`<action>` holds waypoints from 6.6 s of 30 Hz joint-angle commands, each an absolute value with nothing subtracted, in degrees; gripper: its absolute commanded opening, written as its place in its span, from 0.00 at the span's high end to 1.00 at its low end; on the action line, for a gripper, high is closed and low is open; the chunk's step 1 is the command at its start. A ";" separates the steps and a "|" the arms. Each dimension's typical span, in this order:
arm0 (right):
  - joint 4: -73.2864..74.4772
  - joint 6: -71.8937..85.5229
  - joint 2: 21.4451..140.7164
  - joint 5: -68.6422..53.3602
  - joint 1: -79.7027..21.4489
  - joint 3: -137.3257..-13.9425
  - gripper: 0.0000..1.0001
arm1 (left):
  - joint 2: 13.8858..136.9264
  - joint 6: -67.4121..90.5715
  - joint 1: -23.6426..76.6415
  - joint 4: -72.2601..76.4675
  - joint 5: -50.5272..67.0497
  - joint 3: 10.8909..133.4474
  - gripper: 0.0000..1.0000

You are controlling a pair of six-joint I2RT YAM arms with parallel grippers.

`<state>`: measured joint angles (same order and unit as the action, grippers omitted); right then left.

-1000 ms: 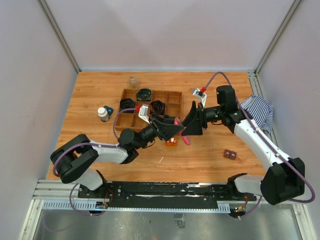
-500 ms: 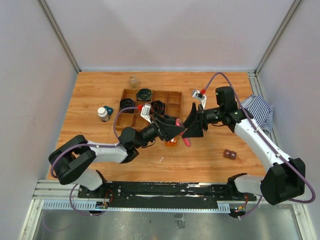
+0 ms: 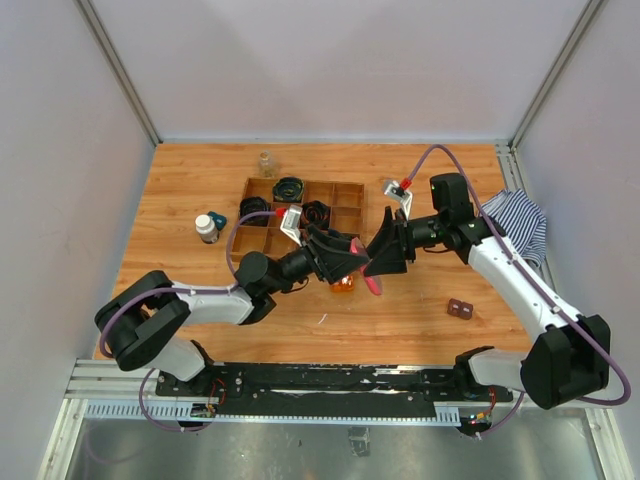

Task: Sort the pills into containers
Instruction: Open the pill container at the center of the board.

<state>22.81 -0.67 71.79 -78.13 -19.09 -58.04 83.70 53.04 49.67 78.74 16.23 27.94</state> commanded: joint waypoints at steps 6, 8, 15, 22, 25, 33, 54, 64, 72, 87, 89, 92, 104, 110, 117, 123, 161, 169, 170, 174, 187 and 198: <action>7.50 14.34 72.19 -90.10 -19.16 -57.36 0.99 | 82.18 56.94 44.95 82.51 26.51 27.62 1.00; 7.39 14.71 72.76 -91.29 -19.19 -57.79 0.99 | 82.37 57.71 44.09 83.56 27.96 27.49 1.00; 7.21 16.10 74.64 -93.03 -19.44 -58.18 1.00 | 85.81 58.78 43.24 84.57 31.60 29.89 1.00; 6.51 19.53 76.55 -92.03 -19.18 -58.43 0.99 | 84.30 51.17 42.79 73.08 34.89 32.90 1.00; 6.24 20.50 76.55 -91.76 -19.16 -58.70 0.99 | 83.77 49.40 41.94 71.10 36.75 32.96 1.00; 8.64 20.30 77.76 -92.96 -18.99 -60.56 0.99 | 85.27 49.33 39.55 70.56 43.90 34.70 1.00; 37.85 -13.52 75.26 -79.19 -19.92 -68.45 0.22 | 83.74 52.96 36.65 68.45 44.34 37.15 1.00; 39.19 -13.72 75.97 -72.46 -24.31 -68.59 0.19 | 82.73 52.27 36.65 65.82 41.79 37.70 1.00; 34.79 -8.39 76.12 -74.57 -24.35 -67.17 0.66 | 81.66 52.03 36.74 65.65 39.24 37.62 0.94; 24.68 1.84 74.83 -81.76 -20.12 -63.49 0.92 | 72.96 46.44 36.74 72.50 31.84 30.17 0.03; 23.35 3.13 74.56 -82.33 -19.64 -63.07 0.92 | 70.89 43.42 36.74 72.09 31.56 28.80 0.01; 21.08 6.07 74.37 -83.25 -18.08 -62.47 0.92 | 66.76 33.73 37.62 71.34 30.95 25.54 0.01; -2.91 31.65 73.58 -83.32 -14.70 -54.99 0.91 | 68.13 -27.05 56.76 66.54 8.24 23.31 0.01; -4.00 32.59 73.50 -82.99 -14.61 -54.09 0.91 | 72.73 -30.05 57.47 71.00 5.90 25.03 0.01; -4.64 32.92 74.28 -82.82 -14.70 -53.60 0.90 | 76.57 -29.18 59.88 74.40 5.01 26.63 0.01; -5.47 33.55 74.54 -82.68 -14.70 -53.27 0.90 | 78.76 -28.00 60.61 74.62 4.12 28.15 0.01; -16.16 27.55 68.96 -79.86 -16.18 -56.52 0.90 | 81.09 38.67 58.25 74.90 0.07 32.10 0.18; -17.38 28.31 68.40 -80.33 -16.29 -55.67 0.90 | 82.70 41.06 57.24 76.15 1.54 33.74 0.26; -17.42 28.31 68.38 -80.33 -16.31 -55.45 0.90 | 82.90 41.60 57.09 76.30 1.76 33.81 0.26; -17.57 28.04 68.21 -80.40 -16.27 -55.20 0.89 | 83.43 43.33 56.81 78.30 2.55 33.60 0.27; -5.69 18.59 68.03 -80.79 -16.31 -57.97 0.56 | 85.00 45.26 54.39 83.23 7.60 32.42 0.87; -5.33 24.80 68.57 -81.46 -14.26 -60.21 0.22 | 84.82 42.96 54.05 81.21 11.02 32.43 1.00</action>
<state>-6.50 22.39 69.36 -78.91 -15.38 -57.82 85.62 44.18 54.48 78.13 9.23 31.90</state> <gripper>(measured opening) 0.758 0.671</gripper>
